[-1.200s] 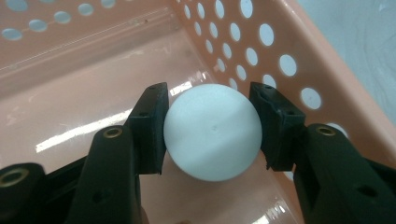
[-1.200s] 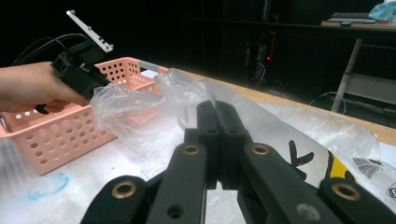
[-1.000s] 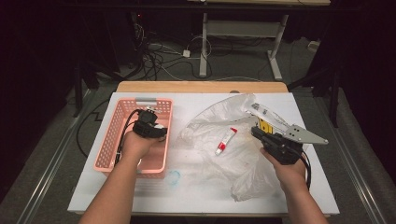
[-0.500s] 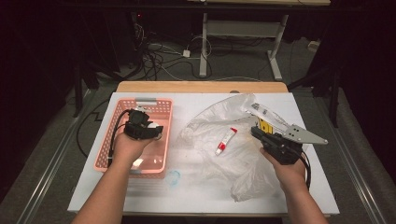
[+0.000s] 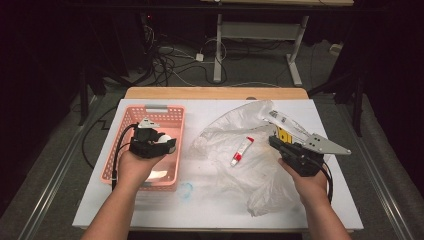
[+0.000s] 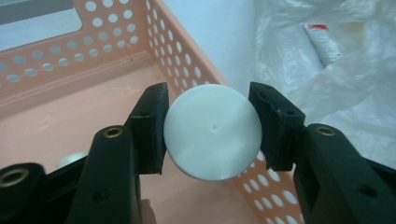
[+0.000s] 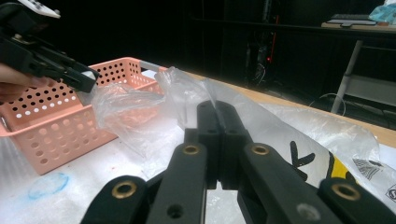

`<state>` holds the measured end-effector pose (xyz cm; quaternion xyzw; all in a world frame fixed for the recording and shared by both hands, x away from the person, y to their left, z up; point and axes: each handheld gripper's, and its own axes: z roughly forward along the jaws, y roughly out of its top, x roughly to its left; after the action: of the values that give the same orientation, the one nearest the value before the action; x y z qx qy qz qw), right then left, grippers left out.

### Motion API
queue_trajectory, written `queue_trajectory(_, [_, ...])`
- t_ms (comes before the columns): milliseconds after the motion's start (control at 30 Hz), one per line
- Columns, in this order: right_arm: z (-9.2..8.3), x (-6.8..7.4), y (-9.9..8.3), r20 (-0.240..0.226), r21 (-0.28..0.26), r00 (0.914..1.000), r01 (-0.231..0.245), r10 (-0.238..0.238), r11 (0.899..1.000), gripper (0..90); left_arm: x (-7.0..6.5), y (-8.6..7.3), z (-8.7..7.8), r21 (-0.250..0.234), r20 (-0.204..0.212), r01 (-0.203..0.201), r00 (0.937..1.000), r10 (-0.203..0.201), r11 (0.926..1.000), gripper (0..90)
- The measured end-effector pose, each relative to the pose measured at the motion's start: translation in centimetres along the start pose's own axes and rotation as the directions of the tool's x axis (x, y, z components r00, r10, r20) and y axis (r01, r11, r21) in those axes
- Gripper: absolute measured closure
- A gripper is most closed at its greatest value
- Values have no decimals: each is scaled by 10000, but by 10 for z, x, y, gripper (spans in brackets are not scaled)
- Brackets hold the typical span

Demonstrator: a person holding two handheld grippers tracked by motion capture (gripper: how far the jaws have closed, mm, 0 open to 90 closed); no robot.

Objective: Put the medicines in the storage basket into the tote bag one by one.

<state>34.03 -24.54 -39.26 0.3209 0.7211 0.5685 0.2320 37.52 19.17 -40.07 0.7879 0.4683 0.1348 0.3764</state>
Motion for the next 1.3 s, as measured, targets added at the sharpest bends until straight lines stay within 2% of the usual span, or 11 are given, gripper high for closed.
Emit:
queue_trajectory(133, [0, 1, 0, -5, -9, 10000, -9, 9, 10000, 900, -7, -5, -8, -335, 153, -96, 9998, 101, 9994, 486])
queue_trajectory(367, [0, 1, 0, -27, -1, 10000, 11, -11, 10000, 900, -18, -19, -19, -644, 42, -360, 9993, 363, 9973, 486])
queue_trajectory(600, [1, 2, 0, -48, 48, 10000, 49, -49, 10000, 900, -27, -37, -27, -1256, 108, -238, 9996, 254, 9918, 486])
queue_trajectory(667, [1, 2, 0, -55, 58, 10000, 50, -50, 10000, 900, -28, -38, -28, -1138, 25, -356, 9993, 361, 9929, 486])
queue_trajectory(767, [1, 3, -1, -55, 74, 10000, 33, -33, 10000, 900, -27, -42, -32, -1319, 30, -290, 9996, 296, 9908, 486])
queue_trajectory(1000, [1, 4, 0, -106, 76, 9999, 84, -83, 9999, 900, -29, -43, -39, -1508, 117, -292, 9994, 313, 9881, 487])
queue_trajectory(1067, [1, 4, -1, -113, 81, 9999, 88, -87, 9999, 900, -34, -42, -42, -1555, 45, -494, 9987, 507, 9866, 487])
queue_trajectory(1300, [0, 4, -1, -118, 73, 9999, 71, -70, 9999, 900, -50, -37, -49, -1972, 398, -737, 9957, 831, 9776, 487])
